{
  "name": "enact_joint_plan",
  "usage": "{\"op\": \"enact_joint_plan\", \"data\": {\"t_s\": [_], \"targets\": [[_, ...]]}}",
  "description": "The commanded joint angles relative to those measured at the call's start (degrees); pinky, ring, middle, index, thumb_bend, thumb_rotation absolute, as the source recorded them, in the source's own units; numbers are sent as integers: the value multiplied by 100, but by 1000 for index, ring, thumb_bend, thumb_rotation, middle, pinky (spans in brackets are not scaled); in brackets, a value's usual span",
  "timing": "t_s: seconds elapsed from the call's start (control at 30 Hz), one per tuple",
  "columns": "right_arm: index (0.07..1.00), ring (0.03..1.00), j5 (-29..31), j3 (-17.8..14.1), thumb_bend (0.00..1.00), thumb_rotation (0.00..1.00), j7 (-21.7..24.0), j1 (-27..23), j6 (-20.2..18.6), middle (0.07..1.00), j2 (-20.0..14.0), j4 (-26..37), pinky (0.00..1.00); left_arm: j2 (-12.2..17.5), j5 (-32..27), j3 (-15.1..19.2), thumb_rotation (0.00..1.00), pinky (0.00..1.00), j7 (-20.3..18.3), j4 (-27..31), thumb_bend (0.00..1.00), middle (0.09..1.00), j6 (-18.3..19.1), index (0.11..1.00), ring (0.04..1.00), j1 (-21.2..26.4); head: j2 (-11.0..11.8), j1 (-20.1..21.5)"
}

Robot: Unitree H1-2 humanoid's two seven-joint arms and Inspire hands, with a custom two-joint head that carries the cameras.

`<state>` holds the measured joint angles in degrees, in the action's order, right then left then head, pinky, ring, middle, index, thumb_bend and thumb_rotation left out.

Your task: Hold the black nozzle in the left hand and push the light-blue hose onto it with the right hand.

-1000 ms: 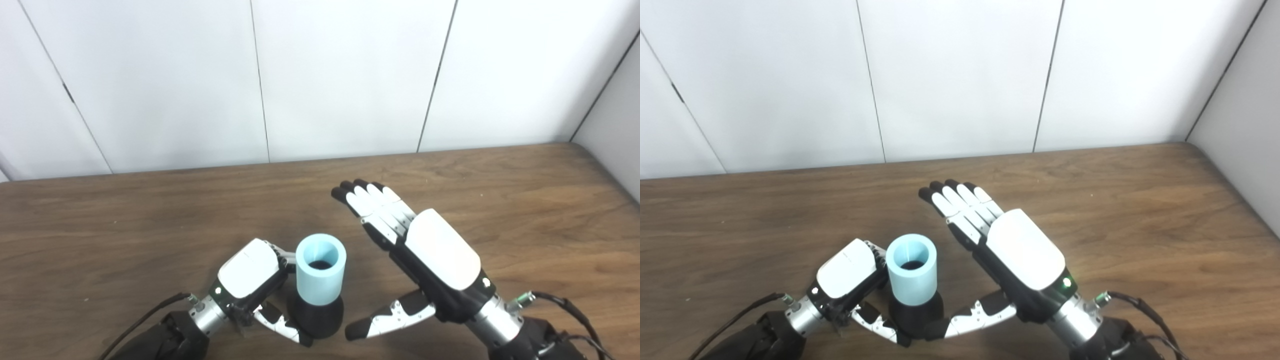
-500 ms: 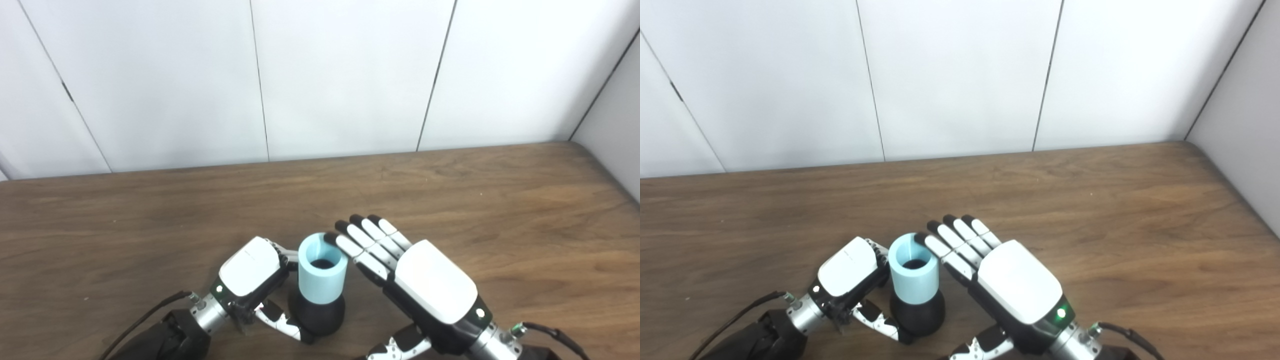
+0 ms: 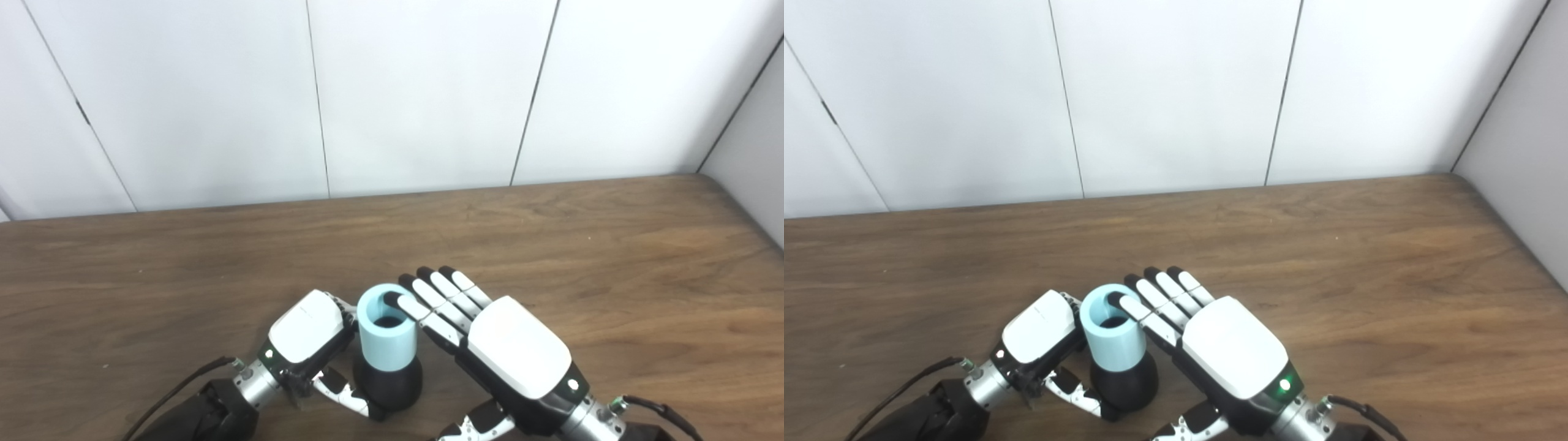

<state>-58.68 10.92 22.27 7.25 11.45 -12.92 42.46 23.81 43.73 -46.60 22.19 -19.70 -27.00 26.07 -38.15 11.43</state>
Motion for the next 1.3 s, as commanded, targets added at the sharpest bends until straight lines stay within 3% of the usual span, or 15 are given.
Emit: {"op": "enact_joint_plan", "data": {"t_s": [0.0, 0.27, 0.53, 0.73, 0.87, 1.03, 1.27], "targets": [[947, 1000, -3, 25, 919, 802, -15, -126, 124, 989, 24, 65, 1000, -389, -92, -337, 0, 131, 65, -429, 525, 471, 9, 480, 189, -649, 0, 2], [932, 1000, 119, -32, 905, 831, -129, -248, 178, 965, 12, 95, 1000, -387, -114, -368, 0, 146, 66, -475, 525, 472, 9, 481, 209, -631, 21, 11], [849, 980, 158, -161, 812, 832, -892, -167, 538, 873, -5, -227, 887, -385, -67, -351, 0, 128, 85, -474, 525, 471, 9, 480, 188, -635, 28, 23], [827, 956, 120, -230, 786, 814, -1124, -119, 600, 842, -28, -360, 881, -381, -80, -343, 0, 124, 83, -478, 525, 471, 9, 480, 180, -644, 31, 26], [819, 962, 135, -256, 784, 800, -1137, -127, 577, 848, -32, -382, 889, -374, -82, -346, 0, 129, 70, -478, 525, 471, 9, 480, 186, -646, 32, 35], [876, 998, 185, -279, 788, 781, -1043, -154, 512, 912, -53, -361, 917, -370, -127, -345, 0, 127, 34, -455, 525, 471, 9, 480, 183, -651, 32, 35], [963, 1000, 219, -279, 832, 781, -584, -183, 272, 992, 32, -231, 948, -372, -77, -356, 0, 132, 40, -480, 525, 471, 9, 481, 189, -649, 80, 35]]}}
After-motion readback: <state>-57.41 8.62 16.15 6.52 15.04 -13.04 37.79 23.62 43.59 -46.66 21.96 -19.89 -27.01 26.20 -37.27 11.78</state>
